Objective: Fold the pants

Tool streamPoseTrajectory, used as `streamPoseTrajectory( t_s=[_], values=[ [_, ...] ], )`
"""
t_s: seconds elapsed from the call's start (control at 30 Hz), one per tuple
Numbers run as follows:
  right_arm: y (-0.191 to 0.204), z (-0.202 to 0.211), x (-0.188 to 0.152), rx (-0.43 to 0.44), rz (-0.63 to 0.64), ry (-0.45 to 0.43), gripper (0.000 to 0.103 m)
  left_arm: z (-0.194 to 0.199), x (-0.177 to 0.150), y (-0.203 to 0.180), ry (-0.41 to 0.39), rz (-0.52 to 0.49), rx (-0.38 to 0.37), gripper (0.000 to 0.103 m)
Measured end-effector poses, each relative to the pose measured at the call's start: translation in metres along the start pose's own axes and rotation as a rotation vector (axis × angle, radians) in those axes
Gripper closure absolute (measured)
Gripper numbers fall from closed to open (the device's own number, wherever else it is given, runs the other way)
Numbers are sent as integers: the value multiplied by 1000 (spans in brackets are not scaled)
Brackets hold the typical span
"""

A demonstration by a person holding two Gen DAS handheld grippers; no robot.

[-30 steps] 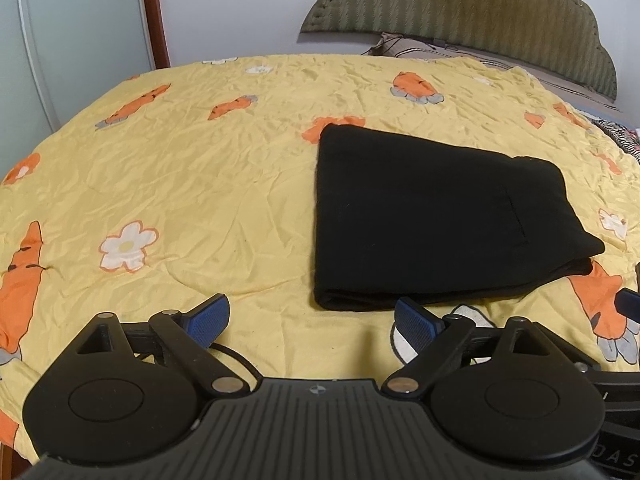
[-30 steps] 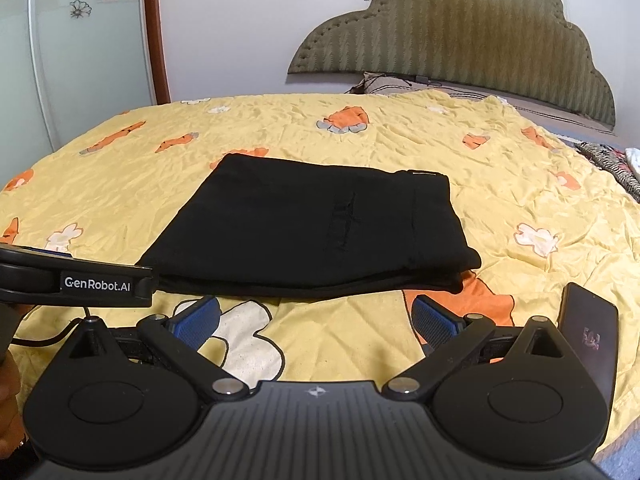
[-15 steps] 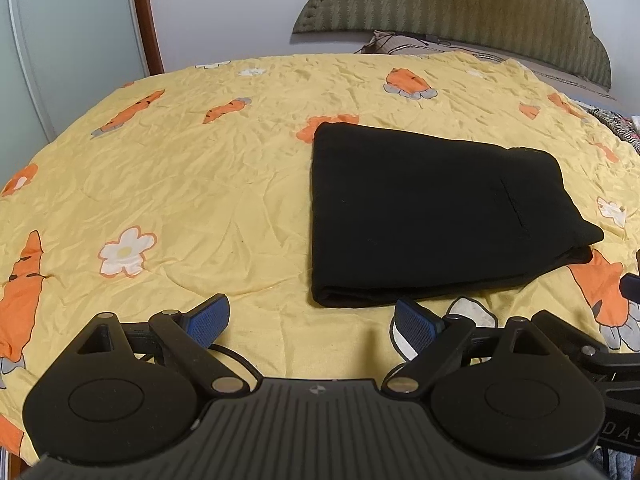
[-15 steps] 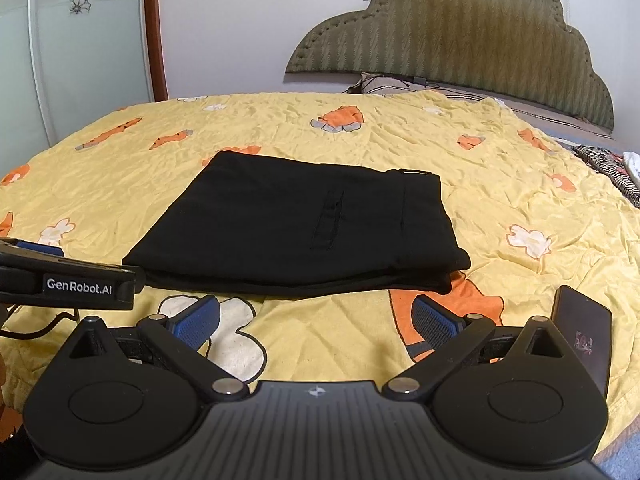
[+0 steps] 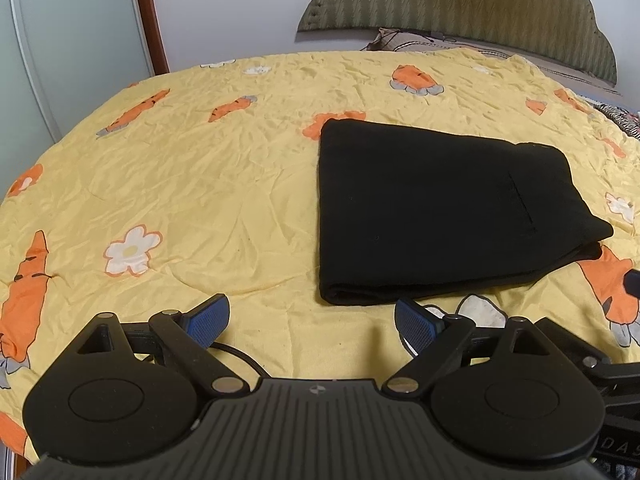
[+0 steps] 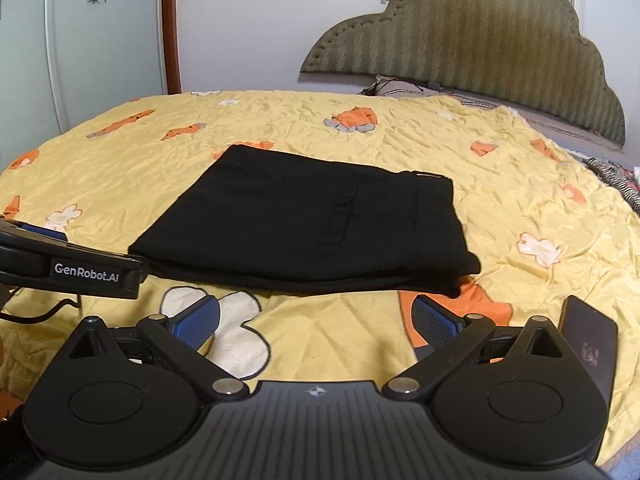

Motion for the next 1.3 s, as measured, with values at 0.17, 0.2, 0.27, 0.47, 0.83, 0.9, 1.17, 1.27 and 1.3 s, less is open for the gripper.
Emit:
streamPoseTrajectory(
  t_s=[0.17,0.2,0.27,0.47,0.83,0.9,1.17,1.27,1.3],
  values=[
    [-7,0,1,-5,-24,-1,0,0,-1,-2,-1,-11,3,11],
    [-8,0,1,-7,-25,-1,0,0,-1,-3,-4,-14,3,11],
    [-10,0,1,-10,-28,3,0,1,-1,-3,-5,-16,1,11],
    [-10,1,2,-8,-22,-7,0,1,-1,-3,-2,-13,1,11],
    [-7,3,3,-2,-13,-13,0,-1,-1,-1,1,-7,1,11],
    [-8,3,3,-3,-14,-15,0,-1,-1,-1,2,-5,2,11],
    [-10,4,3,-1,-17,-19,0,0,-2,-1,0,-6,1,11],
    [-10,4,3,-2,-16,-19,0,0,-2,-1,0,-6,1,11],
    [-10,4,3,-2,-16,-19,0,0,-2,-1,1,-6,1,11]
  ],
)
Point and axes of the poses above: each gripper's, at about its wrist camera, not at the fingertips, and z roughly against the way its jaws point, y to its left, x to its top, the point moved 5 cm from there along -z, roughly the way its jaws point, and after that the axes turned 3 degrees about x, right-handed, at the moved point
